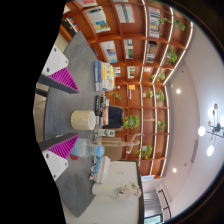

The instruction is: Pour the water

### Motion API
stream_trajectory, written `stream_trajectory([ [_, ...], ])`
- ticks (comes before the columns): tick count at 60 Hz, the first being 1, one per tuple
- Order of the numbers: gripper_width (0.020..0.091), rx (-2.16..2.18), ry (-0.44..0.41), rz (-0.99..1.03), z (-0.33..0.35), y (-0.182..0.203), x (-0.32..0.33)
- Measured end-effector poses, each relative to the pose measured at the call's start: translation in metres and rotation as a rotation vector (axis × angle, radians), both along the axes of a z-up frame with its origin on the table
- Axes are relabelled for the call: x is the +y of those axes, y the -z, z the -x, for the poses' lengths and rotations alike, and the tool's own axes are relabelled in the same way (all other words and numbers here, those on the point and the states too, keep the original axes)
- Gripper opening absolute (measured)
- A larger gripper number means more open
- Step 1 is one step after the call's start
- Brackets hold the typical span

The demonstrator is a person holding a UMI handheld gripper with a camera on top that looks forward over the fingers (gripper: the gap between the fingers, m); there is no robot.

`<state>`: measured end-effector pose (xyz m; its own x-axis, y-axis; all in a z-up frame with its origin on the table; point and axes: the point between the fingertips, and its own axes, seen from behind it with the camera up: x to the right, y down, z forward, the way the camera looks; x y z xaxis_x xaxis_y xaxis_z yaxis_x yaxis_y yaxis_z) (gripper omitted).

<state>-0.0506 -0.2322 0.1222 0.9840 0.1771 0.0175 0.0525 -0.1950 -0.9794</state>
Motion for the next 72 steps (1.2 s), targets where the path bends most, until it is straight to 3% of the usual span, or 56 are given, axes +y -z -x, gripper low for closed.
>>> stream_trajectory([
  [12, 0.0802, -0.014, 0.065, -0.059, -0.058, 0.009, 0.002],
  [26, 0.08, -0.043, 0.167, -0.099, -0.11, 0.014, 0.048],
  [42, 0.0777, 0.007, 0.143, -0.042, -0.115, 0.043, 0.104],
  [47, 0.0702, 0.002, 0.131, -0.03, -0.109, 0.049, 0.113],
  [51, 0.0459, 0.002, 0.115, -0.038, -0.104, 0.049, 0.117],
  [58, 0.0387, -0.027, 0.109, -0.064, -0.101, 0.047, 0.119],
  [61, 0.0313, -0.037, 0.117, -0.082, -0.103, 0.046, 0.12],
  [62, 0.0311, -0.04, 0.117, -0.086, -0.102, 0.045, 0.12],
  [63, 0.0354, -0.044, 0.116, -0.087, -0.101, 0.045, 0.12],
  [64, 0.0271, -0.048, 0.114, -0.086, -0.104, 0.042, 0.12],
  [72, 0.0246, -0.03, 0.13, -0.086, -0.101, 0.046, 0.12],
])
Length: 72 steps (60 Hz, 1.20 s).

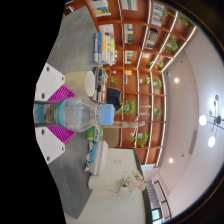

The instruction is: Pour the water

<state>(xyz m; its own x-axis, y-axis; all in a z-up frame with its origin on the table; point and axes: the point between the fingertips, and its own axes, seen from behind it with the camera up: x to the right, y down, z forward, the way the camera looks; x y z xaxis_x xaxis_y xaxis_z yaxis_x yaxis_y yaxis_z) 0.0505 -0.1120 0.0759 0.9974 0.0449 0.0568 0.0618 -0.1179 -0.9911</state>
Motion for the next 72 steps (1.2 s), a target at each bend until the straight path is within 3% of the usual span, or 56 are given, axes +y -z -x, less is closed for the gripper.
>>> stream_trajectory([
  [17, 0.0245, -0.147, -0.07, 0.044, -0.002, -0.013, 0.004],
  [38, 0.0245, -1.118, -0.024, 0.024, -0.039, -0.049, 0.084],
  [72, 0.0258, -2.147, -0.02, -0.168, 0.004, -0.081, 0.109],
])
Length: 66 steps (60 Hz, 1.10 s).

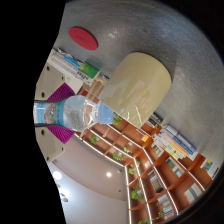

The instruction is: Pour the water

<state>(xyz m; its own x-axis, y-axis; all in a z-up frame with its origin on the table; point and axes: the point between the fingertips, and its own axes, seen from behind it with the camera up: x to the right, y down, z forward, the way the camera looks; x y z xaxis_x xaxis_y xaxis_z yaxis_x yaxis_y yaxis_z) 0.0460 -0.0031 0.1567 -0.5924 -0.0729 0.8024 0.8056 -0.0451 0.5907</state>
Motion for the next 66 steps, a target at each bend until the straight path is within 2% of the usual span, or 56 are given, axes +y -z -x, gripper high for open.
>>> stream_trajectory([
  [12, 0.026, 0.169, 0.007, 0.021, -0.005, 0.002, -0.002],
  [21, 0.0259, 0.575, -0.015, 0.006, -0.02, -0.021, -0.009],
  [26, 0.0259, 0.885, 0.007, 0.023, -0.037, -0.024, -0.01],
  [29, 0.028, 1.105, 0.03, 0.067, -0.047, -0.018, -0.011],
  [33, 0.0281, 1.401, 0.044, 0.153, -0.045, -0.004, -0.015],
  [34, 0.0281, 1.476, 0.046, 0.163, -0.034, 0.011, -0.011],
  [43, 0.0281, 1.952, 0.068, 0.362, -0.047, 0.038, -0.011],
  [58, 0.0282, 2.136, 0.092, 0.428, -0.057, 0.085, -0.004],
  [66, 0.0286, 2.163, 0.054, 0.378, -0.061, 0.08, -0.014],
])
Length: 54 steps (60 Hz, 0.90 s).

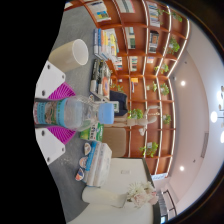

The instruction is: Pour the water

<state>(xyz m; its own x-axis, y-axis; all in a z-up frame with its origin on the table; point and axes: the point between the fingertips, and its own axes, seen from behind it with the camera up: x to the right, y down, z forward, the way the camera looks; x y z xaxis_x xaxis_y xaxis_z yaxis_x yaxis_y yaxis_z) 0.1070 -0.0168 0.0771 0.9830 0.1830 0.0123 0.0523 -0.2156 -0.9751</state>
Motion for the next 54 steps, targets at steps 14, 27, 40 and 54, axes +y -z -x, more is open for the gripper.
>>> stream_trajectory([
  [14, 0.0381, 0.007, 0.024, -0.02, 0.001, 0.003, 0.004],
  [27, 0.0633, 0.038, 0.07, 0.002, -0.003, -0.001, -0.009],
  [40, 0.0816, 0.082, 0.123, 0.036, -0.003, 0.004, -0.067],
  [54, 0.0816, 0.04, 0.13, 0.026, 0.032, -0.015, -0.126],
])
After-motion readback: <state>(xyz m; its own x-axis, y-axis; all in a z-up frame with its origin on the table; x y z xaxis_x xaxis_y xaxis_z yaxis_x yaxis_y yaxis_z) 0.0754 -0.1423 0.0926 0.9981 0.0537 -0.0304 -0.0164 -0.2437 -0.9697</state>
